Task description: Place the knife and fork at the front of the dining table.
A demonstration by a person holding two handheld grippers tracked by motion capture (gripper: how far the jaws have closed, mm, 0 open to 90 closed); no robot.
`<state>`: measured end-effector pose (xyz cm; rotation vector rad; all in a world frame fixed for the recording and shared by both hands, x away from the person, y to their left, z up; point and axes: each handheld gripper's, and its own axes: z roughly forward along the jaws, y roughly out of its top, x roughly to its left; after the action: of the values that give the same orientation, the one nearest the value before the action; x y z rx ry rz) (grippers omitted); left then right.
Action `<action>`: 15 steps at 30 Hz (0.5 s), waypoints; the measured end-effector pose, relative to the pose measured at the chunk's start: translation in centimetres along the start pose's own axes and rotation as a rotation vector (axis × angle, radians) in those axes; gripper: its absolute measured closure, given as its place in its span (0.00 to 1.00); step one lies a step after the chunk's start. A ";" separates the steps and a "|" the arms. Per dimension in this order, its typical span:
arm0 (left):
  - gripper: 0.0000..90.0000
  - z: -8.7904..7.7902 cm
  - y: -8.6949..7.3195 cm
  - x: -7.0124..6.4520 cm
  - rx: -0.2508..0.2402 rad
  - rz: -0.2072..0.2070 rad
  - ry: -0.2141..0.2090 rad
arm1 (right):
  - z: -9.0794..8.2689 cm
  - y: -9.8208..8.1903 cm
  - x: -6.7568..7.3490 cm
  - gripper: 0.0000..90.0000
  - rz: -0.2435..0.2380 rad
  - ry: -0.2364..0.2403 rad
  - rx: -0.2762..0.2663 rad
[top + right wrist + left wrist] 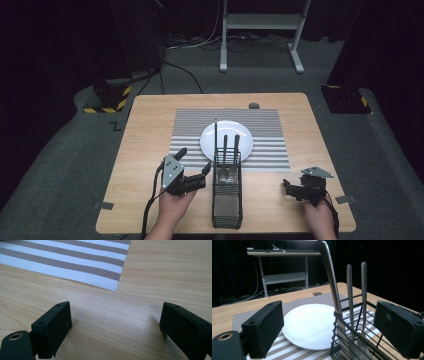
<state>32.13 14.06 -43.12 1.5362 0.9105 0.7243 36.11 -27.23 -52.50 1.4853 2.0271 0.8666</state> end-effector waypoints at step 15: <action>0.36 4.0 1.0 -0.5 0.018 -0.057 0.000 | 0.0 0.0 0.0 0.11 0.000 0.000 0.000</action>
<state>35.44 11.56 -42.79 1.5195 0.9596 0.6769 36.12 -27.23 -52.50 1.4848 2.0276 0.8669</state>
